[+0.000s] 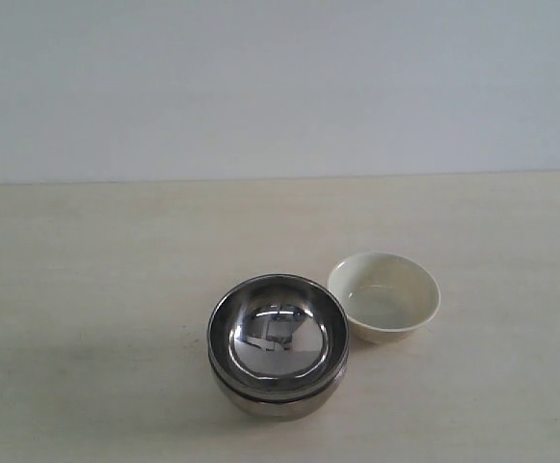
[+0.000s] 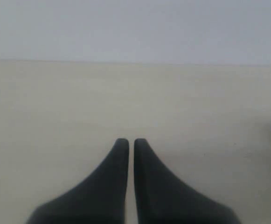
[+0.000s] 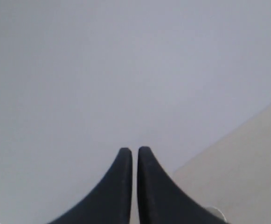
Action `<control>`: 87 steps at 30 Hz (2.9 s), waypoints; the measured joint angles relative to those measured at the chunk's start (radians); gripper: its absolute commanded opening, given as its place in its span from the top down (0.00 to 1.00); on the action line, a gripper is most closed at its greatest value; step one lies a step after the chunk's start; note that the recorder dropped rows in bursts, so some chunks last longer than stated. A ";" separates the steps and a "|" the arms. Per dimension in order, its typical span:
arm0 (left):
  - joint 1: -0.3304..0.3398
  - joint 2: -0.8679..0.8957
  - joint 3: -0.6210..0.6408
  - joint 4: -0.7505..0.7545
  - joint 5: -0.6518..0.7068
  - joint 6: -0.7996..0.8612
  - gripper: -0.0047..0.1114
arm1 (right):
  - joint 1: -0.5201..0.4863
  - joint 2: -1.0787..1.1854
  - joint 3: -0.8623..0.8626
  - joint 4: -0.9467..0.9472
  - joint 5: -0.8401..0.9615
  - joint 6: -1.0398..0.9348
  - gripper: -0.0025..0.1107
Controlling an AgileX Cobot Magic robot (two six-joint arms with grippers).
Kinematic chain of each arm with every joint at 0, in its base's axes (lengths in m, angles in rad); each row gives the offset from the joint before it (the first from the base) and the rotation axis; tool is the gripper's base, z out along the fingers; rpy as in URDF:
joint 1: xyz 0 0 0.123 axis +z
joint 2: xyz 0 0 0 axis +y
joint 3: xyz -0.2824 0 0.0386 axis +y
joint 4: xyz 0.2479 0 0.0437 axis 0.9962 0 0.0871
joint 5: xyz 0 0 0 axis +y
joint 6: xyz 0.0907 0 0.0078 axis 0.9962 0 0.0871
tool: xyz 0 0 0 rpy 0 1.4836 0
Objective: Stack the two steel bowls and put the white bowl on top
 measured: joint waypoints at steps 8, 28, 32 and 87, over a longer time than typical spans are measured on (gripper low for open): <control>0.000 0.000 0.000 0.000 0.000 0.000 0.93 | 0.002 0.427 -0.243 0.002 0.000 -0.181 0.98; 0.000 0.000 0.000 0.000 0.000 0.000 0.93 | 0.002 1.525 -1.080 0.030 0.627 -0.529 0.66; 0.000 0.000 0.000 0.000 0.000 0.000 0.93 | 0.002 1.612 -1.114 0.033 0.668 -0.574 0.66; 0.000 0.000 0.000 0.000 0.000 0.000 0.93 | 0.093 1.986 -1.159 -0.146 0.570 -0.558 0.66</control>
